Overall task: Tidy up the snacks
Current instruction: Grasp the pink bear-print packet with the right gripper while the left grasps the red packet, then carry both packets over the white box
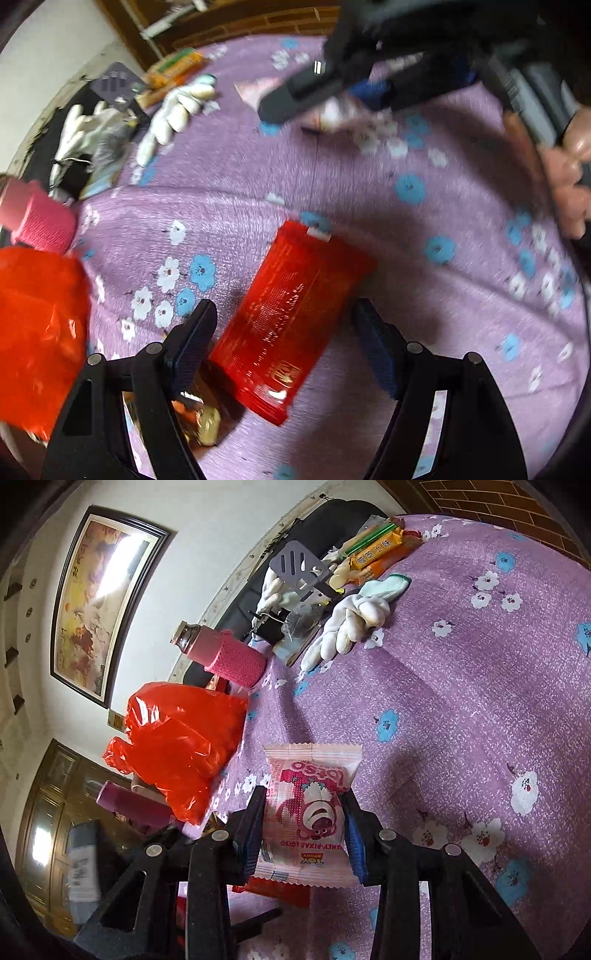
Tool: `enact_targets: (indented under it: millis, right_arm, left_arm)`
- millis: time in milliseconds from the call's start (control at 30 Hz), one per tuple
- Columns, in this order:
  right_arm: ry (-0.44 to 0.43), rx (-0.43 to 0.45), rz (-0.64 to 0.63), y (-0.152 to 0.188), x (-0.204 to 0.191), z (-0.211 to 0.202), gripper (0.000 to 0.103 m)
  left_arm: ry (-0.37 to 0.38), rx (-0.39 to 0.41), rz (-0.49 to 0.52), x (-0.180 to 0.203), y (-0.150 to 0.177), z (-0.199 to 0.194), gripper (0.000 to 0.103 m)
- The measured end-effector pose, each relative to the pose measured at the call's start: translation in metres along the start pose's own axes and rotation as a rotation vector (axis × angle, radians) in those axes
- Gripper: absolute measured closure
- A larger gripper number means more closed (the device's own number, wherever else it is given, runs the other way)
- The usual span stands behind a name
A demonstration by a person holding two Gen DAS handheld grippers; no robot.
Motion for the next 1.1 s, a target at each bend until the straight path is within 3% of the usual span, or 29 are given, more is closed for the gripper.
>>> enact_targets:
  millis: [200,300,400,467,533,667,733,967,1100]
  right_arm:
    - [-0.007,-0.002,0.001,0.001,-0.002,0.0,0.062]
    - [-0.009,-0.003,-0.003,0.001,-0.002,-0.001,0.062]
    - [-0.008,0.0,-0.009,0.001,-0.003,-0.001,0.062]
    - [-0.009,0.001,-0.009,0.002,-0.003,-0.002,0.062]
    - [-0.007,0.001,-0.019,0.002,-0.005,-0.001,0.062]
    - [-0.013,-0.004,-0.056,0.006,-0.014,0.0,0.062]
    - [-0.017,-0.01,-0.075,0.007,-0.02,0.002,0.062]
    - [-0.034,-0.024,-0.16,0.019,-0.042,0.006,0.062]
    - [-0.059,-0.054,-0.252,0.035,-0.065,0.012,0.062]
  left_arm:
    - [0.097,0.008,-0.012,-0.009,0.001,0.005,0.025]
    - [0.151,0.017,-0.059,-0.008,0.003,0.005,0.036]
    - [0.15,0.022,-0.111,-0.002,0.002,0.002,0.05]
    - [0.155,0.014,-0.196,0.002,0.004,0.001,0.053]
    - [0.146,0.013,-0.343,0.003,0.01,-0.001,0.054]
    - [0.068,0.066,-0.504,0.02,0.026,-0.012,0.056]
    - [0.088,0.093,-0.595,0.029,0.038,-0.019,0.056]
    - [0.025,0.142,-0.743,0.056,0.09,-0.049,0.056]
    - [-0.013,0.222,-0.824,0.067,0.116,-0.08,0.056]
Point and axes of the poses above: each gripper's, at about its wrist camera, not at the fingertips, and z roughly the way its jaws point, x to its right, y to its underside, the point moved 6 cm from there along z, roughly the way its jaws point, and after that the axes turned 2 degrees about -x, right-handed, at the moved point
